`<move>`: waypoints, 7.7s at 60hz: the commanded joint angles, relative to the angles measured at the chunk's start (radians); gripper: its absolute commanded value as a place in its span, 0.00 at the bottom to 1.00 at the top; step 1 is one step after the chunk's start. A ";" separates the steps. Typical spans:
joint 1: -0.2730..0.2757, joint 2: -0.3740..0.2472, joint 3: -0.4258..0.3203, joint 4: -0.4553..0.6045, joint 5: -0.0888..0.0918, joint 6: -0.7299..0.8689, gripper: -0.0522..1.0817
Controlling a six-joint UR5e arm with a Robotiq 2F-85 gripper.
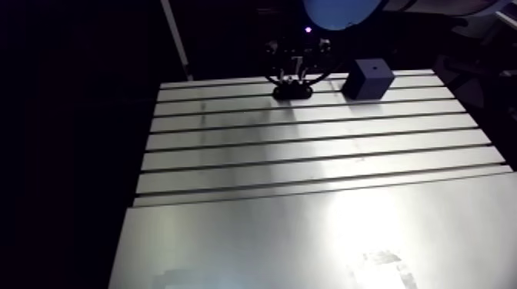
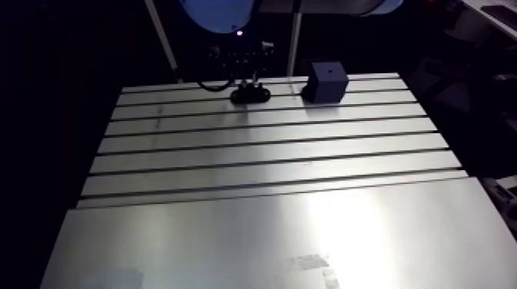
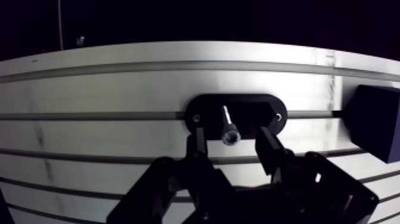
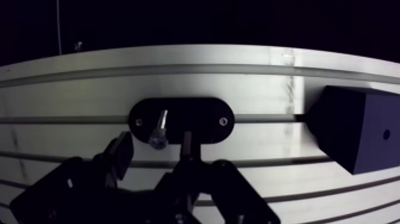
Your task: Pick up the M10 bolt and insert it into the hole until fully seated.
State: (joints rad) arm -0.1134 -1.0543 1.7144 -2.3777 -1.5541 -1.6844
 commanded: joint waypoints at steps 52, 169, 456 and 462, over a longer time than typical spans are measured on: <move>0.000 0.000 0.009 -0.001 -0.001 0.001 0.53; 0.004 0.005 -0.011 0.005 0.001 -0.014 0.91; -0.281 0.170 -0.617 0.831 -0.049 0.004 0.99; -0.281 0.170 -0.615 0.831 -0.050 0.004 0.99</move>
State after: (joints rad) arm -0.3947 -0.8841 1.0948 -1.5434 -1.6022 -1.6812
